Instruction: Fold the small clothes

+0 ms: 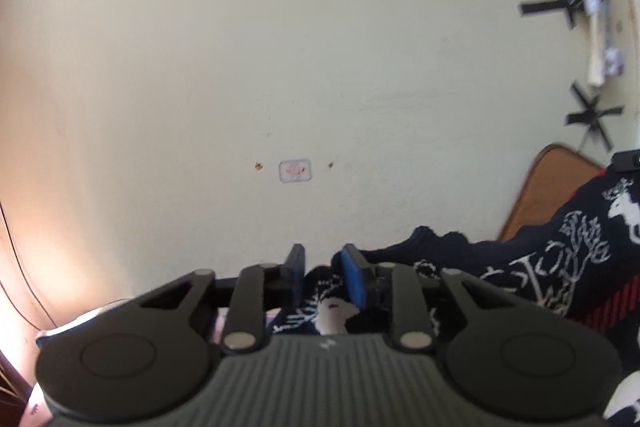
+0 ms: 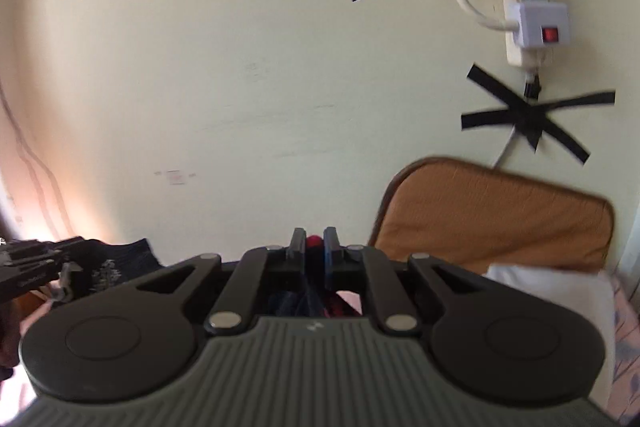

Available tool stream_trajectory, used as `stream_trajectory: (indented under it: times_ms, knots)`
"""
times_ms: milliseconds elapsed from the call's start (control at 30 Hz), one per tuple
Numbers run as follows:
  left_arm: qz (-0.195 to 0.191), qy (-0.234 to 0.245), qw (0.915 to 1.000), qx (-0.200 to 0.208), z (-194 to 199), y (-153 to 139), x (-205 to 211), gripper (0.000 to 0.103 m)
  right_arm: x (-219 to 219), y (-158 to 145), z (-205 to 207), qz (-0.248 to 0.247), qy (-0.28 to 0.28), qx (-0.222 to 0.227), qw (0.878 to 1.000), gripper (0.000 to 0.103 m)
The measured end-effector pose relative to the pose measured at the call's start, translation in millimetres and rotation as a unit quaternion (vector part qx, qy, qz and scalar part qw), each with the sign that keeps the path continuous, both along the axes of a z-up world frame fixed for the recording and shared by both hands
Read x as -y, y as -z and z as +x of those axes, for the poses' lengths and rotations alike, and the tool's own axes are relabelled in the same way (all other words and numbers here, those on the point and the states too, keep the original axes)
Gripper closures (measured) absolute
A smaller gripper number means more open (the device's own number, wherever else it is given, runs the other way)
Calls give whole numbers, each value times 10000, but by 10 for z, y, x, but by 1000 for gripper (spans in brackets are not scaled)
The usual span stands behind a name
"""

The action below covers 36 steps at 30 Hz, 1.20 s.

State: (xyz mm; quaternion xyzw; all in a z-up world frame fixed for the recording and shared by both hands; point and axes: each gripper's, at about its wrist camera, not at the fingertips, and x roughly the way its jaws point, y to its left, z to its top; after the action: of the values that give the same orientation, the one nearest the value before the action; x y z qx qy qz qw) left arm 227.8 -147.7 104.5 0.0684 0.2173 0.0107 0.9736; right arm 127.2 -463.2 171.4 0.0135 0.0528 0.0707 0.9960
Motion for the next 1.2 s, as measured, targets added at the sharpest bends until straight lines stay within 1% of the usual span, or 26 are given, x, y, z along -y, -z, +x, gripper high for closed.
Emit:
stream_trajectory:
  times_ms: [33, 67, 100, 133, 200, 300, 367, 433, 467, 533, 600, 633, 667, 700, 733, 833, 867, 900, 933, 967, 1000, 1033, 1067, 1100, 1133, 1200]
  knots:
    - [148, -293, 9990, -290, 193, 95, 12, 71, -95, -5, 246, -217, 425, -70, 9988, 71]
    - [111, -475, 9974, -535, 273, 184, -16, 75, -145, 34, 418, -324, 723, -221, 9966, 62]
    - [-69, -495, 9963, -693, 255, 252, -76, 77, -179, 102, 508, -327, 872, -337, 9951, 57]
    - [-385, -367, 9957, -753, 132, 321, -178, 77, -190, 194, 499, -225, 786, -390, 9959, 57]
    - [-795, -57, 9943, -704, -272, 434, -365, 75, -150, 423, 257, 41, 124, -386, 9992, 58]
    - [-1024, 278, 9924, -625, -1067, 635, -565, 67, 3, 905, -351, 358, -830, -441, 9949, 58]
    - [-1096, 394, 9902, -766, -1546, 802, -626, 59, 156, 1283, -740, 508, -1214, -577, 9896, 58]
    - [-1352, 441, 9843, -1044, -1958, 976, -691, 56, 333, 1627, -1029, 746, -1374, -870, 9839, 58]
    - [-1547, 424, 9796, -1210, -2116, 1058, -749, 55, 380, 1762, -1159, 875, -1388, -1019, 9812, 57]
    - [-1971, 312, 9687, -1473, -2382, 1170, -791, 55, 474, 1977, -1423, 1124, -1421, -1277, 9751, 57]
    - [-2294, 251, 9601, -1580, -2626, 1221, -836, 55, 483, 2106, -1639, 1239, -1666, -1435, 9676, 57]
    - [-2414, 254, 9573, -1570, -2714, 1234, -815, 53, 433, 2136, -1730, 1177, -1772, -1475, 9659, 57]
    - [-2526, 289, 9544, -1563, -2789, 1246, -790, 48, 381, 2159, -1799, 1009, -1841, -1503, 9661, 56]
    - [-2619, 345, 9518, -1558, -2840, 1263, -761, 46, 285, 2173, -1834, 788, -1892, -1547, 9665, 53]
    - [-2690, 389, 9498, -1550, -2871, 1279, -723, 45, 166, 2189, -1827, 555, -1959, -1628, 9654, 50]
    - [-2790, 511, 9451, -1619, -2919, 1328, -659, 43, -89, 2246, -1735, 8, -2200, -1873, 9573, 47]
    - [-2805, 517, 9445, -1630, -2928, 1346, -646, 42, -193, 2283, -1709, -183, -2219, -1845, 9573, 45]
    - [-2848, 531, 9425, -1664, -2949, 1381, -631, 42, -287, 2286, -1698, -323, -2211, -1733, 9592, 41]
    - [-2915, 542, 9399, -1695, -2975, 1415, -621, 42, -380, 2299, -1630, -376, -2230, -1700, 9591, 41]
    - [-2953, 530, 9400, -1627, -3011, 1429, -607, 46, -457, 2301, -1574, -379, -2241, -1640, 9599, 41]
    - [-2968, 553, 9394, -1622, -3024, 1432, -598, 52, -527, 2306, -1543, -384, -2262, -1610, 9599, 41]
    - [-2957, 603, 9391, -1641, -3033, 1450, -574, 75, -597, 2298, -1514, -403, -2265, -1559, 9606, 55]
    - [-2891, 560, 9414, -1644, -3040, 1457, -564, 96, -652, 2278, -1477, -425, -2239, -1505, 9620, 70]
    - [-2802, 508, 9447, -1625, -3047, 1452, -566, 96, -707, 2234, -1448, -433, -2230, -1495, 9623, 82]
    - [-2766, 498, 9467, -1574, -3061, 1437, -584, 96, -733, 2160, -1434, -385, -2247, -1450, 9628, 83]
    - [-2829, 486, 9475, -1408, -3086, 1386, -684, 96, -762, 1938, -1412, -283, -2346, -1160, 9647, 83]
